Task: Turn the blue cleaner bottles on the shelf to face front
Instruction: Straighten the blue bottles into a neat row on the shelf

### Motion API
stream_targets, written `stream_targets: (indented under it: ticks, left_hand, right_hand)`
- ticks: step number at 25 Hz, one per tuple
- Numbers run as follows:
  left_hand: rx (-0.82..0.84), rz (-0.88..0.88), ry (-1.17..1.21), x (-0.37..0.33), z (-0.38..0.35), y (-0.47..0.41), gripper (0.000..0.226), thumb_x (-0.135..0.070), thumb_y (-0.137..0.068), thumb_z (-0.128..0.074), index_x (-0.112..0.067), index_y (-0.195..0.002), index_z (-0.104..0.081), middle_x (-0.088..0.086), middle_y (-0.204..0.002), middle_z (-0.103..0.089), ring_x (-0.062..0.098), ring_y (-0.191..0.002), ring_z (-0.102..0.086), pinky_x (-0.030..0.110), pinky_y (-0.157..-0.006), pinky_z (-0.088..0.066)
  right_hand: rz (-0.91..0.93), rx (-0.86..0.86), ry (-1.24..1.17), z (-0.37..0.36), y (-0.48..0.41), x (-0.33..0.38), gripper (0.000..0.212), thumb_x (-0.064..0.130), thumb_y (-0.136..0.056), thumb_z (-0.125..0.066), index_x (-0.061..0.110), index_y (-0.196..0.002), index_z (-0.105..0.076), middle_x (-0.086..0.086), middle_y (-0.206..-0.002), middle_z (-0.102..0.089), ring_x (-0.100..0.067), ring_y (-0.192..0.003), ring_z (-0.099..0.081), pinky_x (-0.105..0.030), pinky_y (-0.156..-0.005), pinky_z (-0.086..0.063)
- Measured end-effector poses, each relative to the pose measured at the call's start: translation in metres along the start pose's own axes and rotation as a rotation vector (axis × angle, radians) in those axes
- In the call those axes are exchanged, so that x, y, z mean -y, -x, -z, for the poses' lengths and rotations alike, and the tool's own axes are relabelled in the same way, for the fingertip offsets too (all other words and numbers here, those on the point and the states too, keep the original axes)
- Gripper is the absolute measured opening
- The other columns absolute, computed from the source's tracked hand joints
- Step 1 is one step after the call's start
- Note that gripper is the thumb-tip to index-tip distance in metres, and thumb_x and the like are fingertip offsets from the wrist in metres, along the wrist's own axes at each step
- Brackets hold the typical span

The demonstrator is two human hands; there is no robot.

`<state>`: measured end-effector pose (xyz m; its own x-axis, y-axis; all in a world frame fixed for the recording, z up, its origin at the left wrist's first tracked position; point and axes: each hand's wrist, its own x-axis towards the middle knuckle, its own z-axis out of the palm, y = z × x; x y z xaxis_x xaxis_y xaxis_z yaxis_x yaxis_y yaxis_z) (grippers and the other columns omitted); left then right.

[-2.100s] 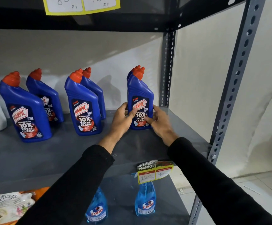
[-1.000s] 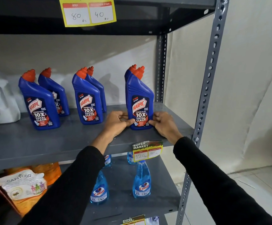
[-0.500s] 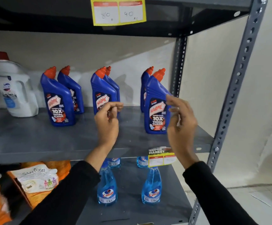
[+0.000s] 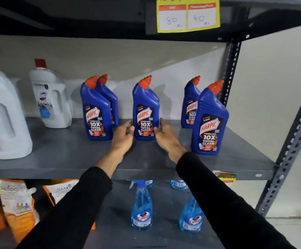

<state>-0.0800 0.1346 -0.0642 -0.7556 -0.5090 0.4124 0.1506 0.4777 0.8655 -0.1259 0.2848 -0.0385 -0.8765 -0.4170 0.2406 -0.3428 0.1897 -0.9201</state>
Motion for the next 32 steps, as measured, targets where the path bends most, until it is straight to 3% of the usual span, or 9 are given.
stream_targets:
  ticks: [2,6,8,10,13,20,24,29,32]
  left_hand:
    - [0.050,-0.003,0.023,0.002,0.000,-0.002,0.038,-0.016,-0.104,-0.044,-0.019,-0.141,-0.053,-0.010,-0.127,-0.059,0.003,-0.114,-0.051,0.002,-0.080,-0.037]
    - [0.031,0.047,-0.015,0.002,0.003,0.000,0.039,-0.020,-0.102,-0.049,-0.018,-0.141,-0.053,0.000,-0.138,-0.060,0.008,-0.118,-0.054,0.018,-0.096,-0.039]
    - [-0.013,0.053,-0.018,0.001,0.004,0.004,0.038,-0.019,-0.100,-0.054,-0.017,-0.138,-0.057,0.002,-0.135,-0.063,0.001,-0.104,-0.057,0.007,-0.084,-0.042]
    - [-0.071,0.064,0.020,0.002,0.004,0.008,0.036,-0.018,-0.097,-0.059,-0.012,-0.133,-0.061,0.003,-0.129,-0.067,-0.011,-0.082,-0.055,-0.007,-0.062,-0.038]
    - [-0.133,0.084,0.084,0.000,0.005,0.015,0.034,-0.016,-0.093,-0.065,-0.007,-0.126,-0.065,0.006,-0.121,-0.071,-0.016,-0.071,-0.051,-0.008,-0.054,-0.037]
    - [-0.137,0.070,0.161,0.002,0.014,0.032,0.033,-0.018,-0.090,-0.070,-0.009,-0.122,-0.068,0.002,-0.110,-0.076,-0.010,-0.077,-0.063,0.004,-0.068,-0.051]
    - [-0.120,0.080,0.196,0.000,0.016,0.036,0.034,-0.018,-0.090,-0.069,-0.010,-0.124,-0.067,0.004,-0.111,-0.075,-0.002,-0.087,-0.066,0.032,-0.090,-0.058]
    - [-0.213,-0.004,0.184,-0.005,0.017,0.044,0.041,-0.008,-0.088,-0.070,-0.005,-0.128,-0.063,0.005,-0.119,-0.072,-0.004,-0.091,-0.065,-0.001,-0.069,-0.048]
    - [-0.356,-0.151,0.303,-0.012,0.029,0.051,0.035,0.001,-0.089,-0.065,-0.003,-0.124,-0.066,0.006,-0.116,-0.073,0.002,-0.099,-0.070,0.008,-0.083,-0.051]
  right_hand:
    - [0.004,-0.042,0.123,-0.007,-0.010,-0.003,0.039,0.022,-0.103,-0.044,0.017,-0.142,-0.044,-0.006,-0.132,-0.061,-0.017,-0.112,-0.059,-0.024,-0.085,-0.045]
    - [0.058,-0.152,0.178,-0.009,-0.008,-0.009,0.035,0.020,-0.101,-0.049,0.013,-0.136,-0.053,-0.008,-0.127,-0.065,-0.007,-0.100,-0.055,-0.006,-0.070,-0.042]
    - [0.057,-0.163,0.201,-0.008,-0.003,-0.009,0.036,0.018,-0.100,-0.052,0.012,-0.135,-0.054,-0.008,-0.125,-0.065,-0.007,-0.099,-0.055,-0.002,-0.067,-0.041]
    - [0.078,-0.172,0.227,-0.006,0.005,-0.008,0.037,0.017,-0.099,-0.054,0.011,-0.135,-0.055,-0.008,-0.125,-0.066,-0.008,-0.099,-0.057,-0.011,-0.076,-0.045]
    - [0.128,-0.175,0.233,-0.003,0.020,-0.007,0.035,0.016,-0.098,-0.056,0.009,-0.133,-0.057,-0.008,-0.123,-0.068,-0.007,-0.100,-0.058,-0.013,-0.080,-0.045]
    - [0.163,-0.190,0.227,-0.004,0.041,-0.009,0.036,0.018,-0.097,-0.057,0.006,-0.131,-0.057,-0.011,-0.124,-0.067,-0.019,-0.114,-0.063,-0.026,-0.091,-0.053]
    - [0.171,-0.170,0.264,-0.004,0.048,-0.014,0.038,0.018,-0.099,-0.055,0.010,-0.135,-0.053,-0.010,-0.128,-0.063,-0.021,-0.121,-0.059,-0.034,-0.097,-0.054]
    - [0.287,-0.250,0.223,-0.009,0.062,-0.005,0.053,0.016,-0.100,-0.053,0.019,-0.149,-0.036,-0.005,-0.132,-0.060,-0.010,-0.120,-0.058,-0.024,-0.092,-0.054]
    - [0.530,-0.333,0.100,-0.028,0.075,0.018,0.053,0.019,-0.101,-0.050,0.026,-0.151,-0.034,0.003,-0.139,-0.056,-0.005,-0.123,-0.057,-0.012,-0.092,-0.050]
